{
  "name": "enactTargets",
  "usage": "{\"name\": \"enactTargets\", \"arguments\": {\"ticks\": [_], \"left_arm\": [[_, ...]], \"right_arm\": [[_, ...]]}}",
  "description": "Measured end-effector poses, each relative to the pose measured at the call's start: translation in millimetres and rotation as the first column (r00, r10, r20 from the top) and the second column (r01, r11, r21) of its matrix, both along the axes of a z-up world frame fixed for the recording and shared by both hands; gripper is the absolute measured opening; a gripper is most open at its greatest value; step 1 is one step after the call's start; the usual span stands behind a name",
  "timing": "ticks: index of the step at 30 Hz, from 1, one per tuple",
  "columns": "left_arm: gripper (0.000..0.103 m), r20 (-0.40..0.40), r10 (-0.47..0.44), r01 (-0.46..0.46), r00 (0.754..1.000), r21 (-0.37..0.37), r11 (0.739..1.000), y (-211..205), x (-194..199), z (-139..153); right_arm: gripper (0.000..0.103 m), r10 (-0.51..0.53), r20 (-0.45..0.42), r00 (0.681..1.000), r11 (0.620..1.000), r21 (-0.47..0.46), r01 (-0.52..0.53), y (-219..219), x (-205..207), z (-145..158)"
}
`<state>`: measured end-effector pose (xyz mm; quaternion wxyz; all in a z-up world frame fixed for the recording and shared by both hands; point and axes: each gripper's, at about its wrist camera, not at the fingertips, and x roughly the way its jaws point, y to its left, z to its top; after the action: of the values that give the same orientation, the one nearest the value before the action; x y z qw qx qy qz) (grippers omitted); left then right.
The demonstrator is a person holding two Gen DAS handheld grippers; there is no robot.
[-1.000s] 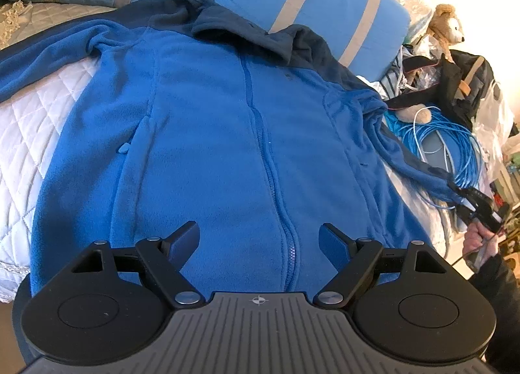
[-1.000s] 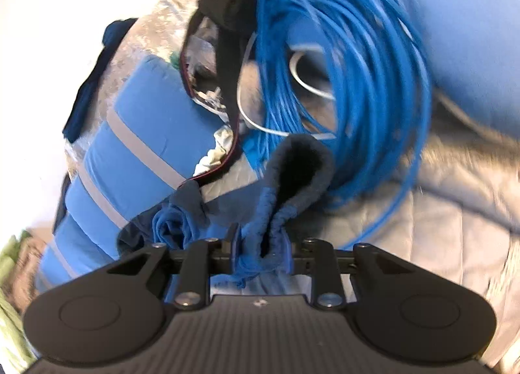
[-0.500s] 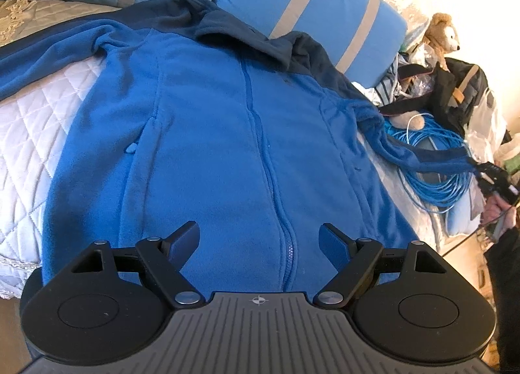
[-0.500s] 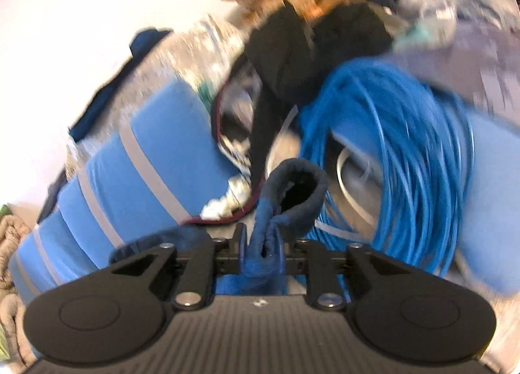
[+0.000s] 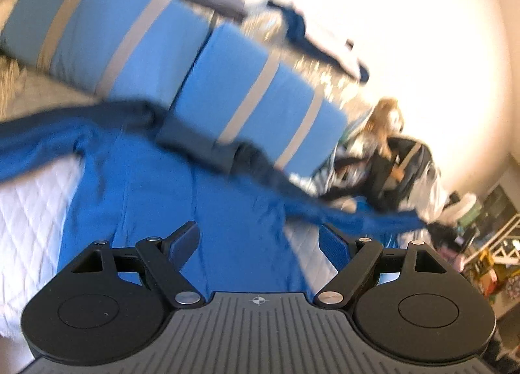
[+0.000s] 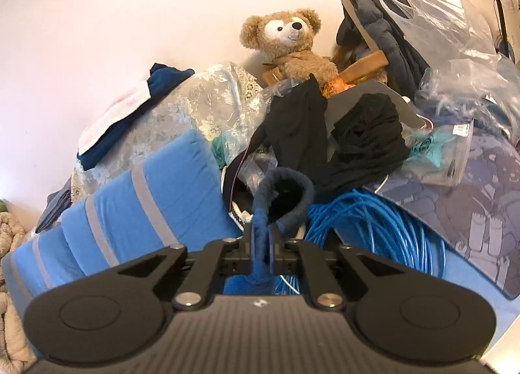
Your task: Fold clothes
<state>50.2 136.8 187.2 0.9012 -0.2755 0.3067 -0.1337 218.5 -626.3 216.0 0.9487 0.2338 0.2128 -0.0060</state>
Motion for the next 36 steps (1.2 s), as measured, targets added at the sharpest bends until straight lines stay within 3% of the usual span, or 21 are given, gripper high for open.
{"name": "enactTargets", "arguments": {"ticks": [5, 10, 13, 15, 17, 19, 21, 22, 23, 24, 25, 26, 27, 30, 31, 34, 36], "left_arm": [[0.081, 0.075, -0.006, 0.007, 0.997, -0.012, 1.000, -16, 19, 37], [0.081, 0.146, -0.047, 0.039, 0.988, 0.058, 0.998, -39, 34, 56], [0.081, 0.165, -0.052, 0.037, 0.985, 0.087, 0.995, -43, 35, 51], [0.081, 0.158, -0.040, 0.024, 0.987, 0.106, 0.994, -42, 34, 42], [0.081, 0.131, -0.010, -0.006, 0.991, 0.123, 0.992, -37, 34, 30], [0.081, 0.100, 0.016, -0.027, 0.995, 0.115, 0.993, -28, 33, 18], [0.081, 0.065, 0.039, -0.046, 0.997, 0.105, 0.993, -19, 32, 6], [0.081, 0.049, 0.048, -0.053, 0.998, 0.103, 0.993, -13, 31, 0], [0.081, 0.035, 0.055, -0.059, 0.998, 0.104, 0.993, -9, 30, -5], [0.081, 0.022, 0.062, -0.064, 0.998, 0.105, 0.992, -4, 30, -11], [0.081, 0.009, 0.068, -0.068, 0.998, 0.105, 0.992, 1, 30, -16], [0.081, -0.003, 0.072, -0.072, 0.997, 0.103, 0.992, 5, 30, -21], [0.081, -0.015, 0.075, -0.073, 0.997, 0.097, 0.993, 8, 31, -27], [0.081, -0.046, 0.076, -0.073, 0.996, 0.064, 0.995, 16, 36, -46], [0.081, -0.053, 0.072, -0.069, 0.996, 0.052, 0.996, 16, 39, -53], [0.081, -0.094, 0.055, -0.053, 0.994, 0.025, 0.998, 11, 53, -82], [0.081, -0.140, 0.046, -0.045, 0.989, 0.006, 0.999, 6, 64, -107]], "right_arm": [[0.007, -0.008, -0.027, 1.000, 0.999, -0.042, 0.007, -1, 33, 14], [0.004, 0.080, 0.034, 0.996, 0.992, -0.103, -0.076, 20, 69, 47], [0.004, 0.217, 0.076, 0.973, 0.963, -0.178, -0.201, 66, 86, 78], [0.004, 0.335, 0.095, 0.937, 0.922, -0.237, -0.306, 114, 94, 97], [0.004, 0.487, 0.094, 0.869, 0.846, -0.297, -0.442, 181, 93, 102], [0.004, 0.630, 0.077, 0.773, 0.741, -0.354, -0.570, 248, 91, 106], [0.004, 0.788, 0.009, 0.616, 0.568, -0.397, -0.721, 321, 74, 93], [0.006, 0.850, -0.039, 0.525, 0.462, -0.422, -0.780, 354, 60, 86], [0.029, 0.895, -0.083, 0.438, 0.361, -0.443, -0.821, 384, 45, 80], [0.048, 0.916, -0.100, 0.388, 0.302, -0.464, -0.833, 402, 31, 78], [0.058, 0.927, -0.097, 0.362, 0.274, -0.485, -0.831, 413, 18, 78], [0.074, 0.933, -0.081, 0.350, 0.265, -0.503, -0.823, 417, 9, 81], [0.082, 0.936, -0.068, 0.346, 0.263, -0.519, -0.813, 420, 1, 83], [0.089, 0.909, -0.066, 0.411, 0.310, -0.552, -0.774, 413, -8, 84], [0.092, 0.896, -0.068, 0.438, 0.328, -0.564, -0.758, 411, -10, 84], [0.100, 0.819, -0.112, 0.562, 0.406, -0.579, -0.707, 401, -11, 68], [0.103, 0.784, -0.140, 0.605, 0.441, -0.561, -0.700, 391, -10, 48]]}}
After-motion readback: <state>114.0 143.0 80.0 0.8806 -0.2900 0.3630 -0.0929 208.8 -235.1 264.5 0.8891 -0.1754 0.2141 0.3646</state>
